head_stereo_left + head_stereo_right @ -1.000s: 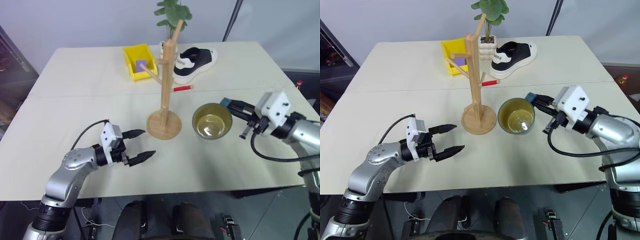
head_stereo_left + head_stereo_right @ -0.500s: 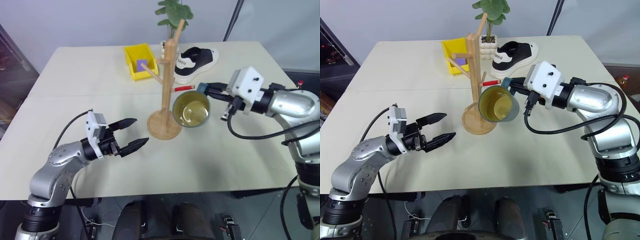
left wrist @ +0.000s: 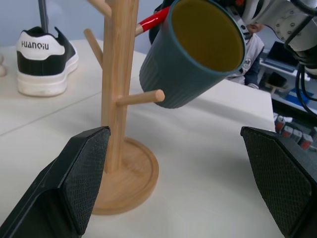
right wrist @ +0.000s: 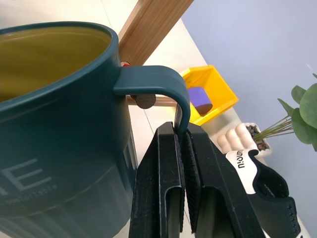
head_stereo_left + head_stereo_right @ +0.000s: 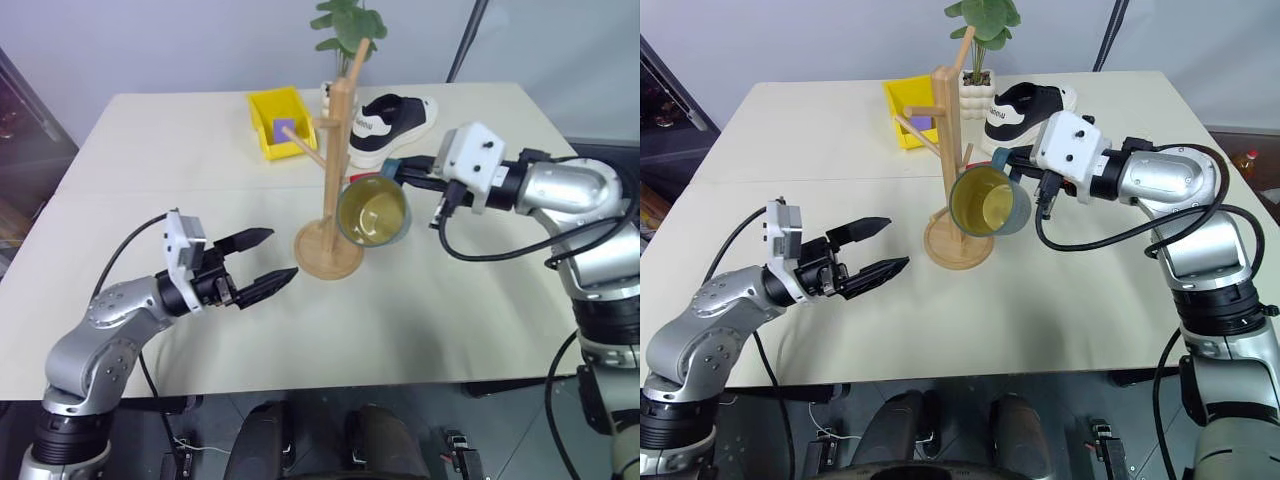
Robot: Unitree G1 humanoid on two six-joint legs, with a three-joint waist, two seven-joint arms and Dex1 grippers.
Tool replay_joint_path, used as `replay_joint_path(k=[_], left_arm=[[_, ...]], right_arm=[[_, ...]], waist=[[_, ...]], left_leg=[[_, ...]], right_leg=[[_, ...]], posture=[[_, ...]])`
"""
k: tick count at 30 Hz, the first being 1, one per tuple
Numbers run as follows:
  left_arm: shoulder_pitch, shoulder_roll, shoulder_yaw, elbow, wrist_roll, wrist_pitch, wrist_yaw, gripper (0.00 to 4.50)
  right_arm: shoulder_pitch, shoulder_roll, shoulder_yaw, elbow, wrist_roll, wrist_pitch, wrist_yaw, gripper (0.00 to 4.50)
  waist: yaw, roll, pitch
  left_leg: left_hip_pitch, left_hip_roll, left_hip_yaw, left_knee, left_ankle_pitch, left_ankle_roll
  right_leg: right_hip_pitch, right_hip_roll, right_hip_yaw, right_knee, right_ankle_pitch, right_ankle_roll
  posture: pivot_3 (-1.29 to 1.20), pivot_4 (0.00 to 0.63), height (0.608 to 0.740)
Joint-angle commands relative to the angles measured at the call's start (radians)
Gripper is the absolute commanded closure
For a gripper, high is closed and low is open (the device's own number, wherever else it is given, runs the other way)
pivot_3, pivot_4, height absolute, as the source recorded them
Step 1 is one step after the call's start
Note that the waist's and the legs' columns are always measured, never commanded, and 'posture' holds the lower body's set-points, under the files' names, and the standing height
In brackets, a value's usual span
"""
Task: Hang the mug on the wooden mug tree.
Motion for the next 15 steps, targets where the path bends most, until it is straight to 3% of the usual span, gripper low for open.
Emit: replay_joint_path(k=[1, 13, 15], left_arm=[[-0.034, 0.012, 0.034, -0.048, -0.040, 0.003, 0.010, 0.00], [-0.054, 0.012, 0.039, -0.057, -0.058, 0.009, 0.029, 0.00], [-0.053, 0.011, 0.038, -0.059, -0.057, 0.008, 0.032, 0.00]], right_arm=[[-0.042, 0.011, 0.006, 0.000, -0.015, -0.017, 0.013, 4.47], [-0.079, 0.053, 0.034, 0.037, -0.060, -0.024, 0.016, 4.47], [-0.083, 0.056, 0.032, 0.038, -0.060, -0.024, 0.017, 3.82]], waist=[[0.000, 0.000, 0.000], [0.000, 0.000, 0.000], [-0.001, 0.000, 0.000]], left_leg=[[0.000, 0.000, 0.000, 0.000, 0.000, 0.000], [0.000, 0.000, 0.000, 0.000, 0.000, 0.000], [0.000, 0.000, 0.000, 0.000, 0.000, 0.000]], right_leg=[[0.000, 0.000, 0.000, 0.000, 0.000, 0.000], [0.000, 0.000, 0.000, 0.000, 0.000, 0.000], [0.000, 0.000, 0.000, 0.000, 0.000, 0.000]], posture=[[0.00, 0.150, 0.740], [0.00, 0.150, 0.740], [0.00, 0.150, 0.740]])
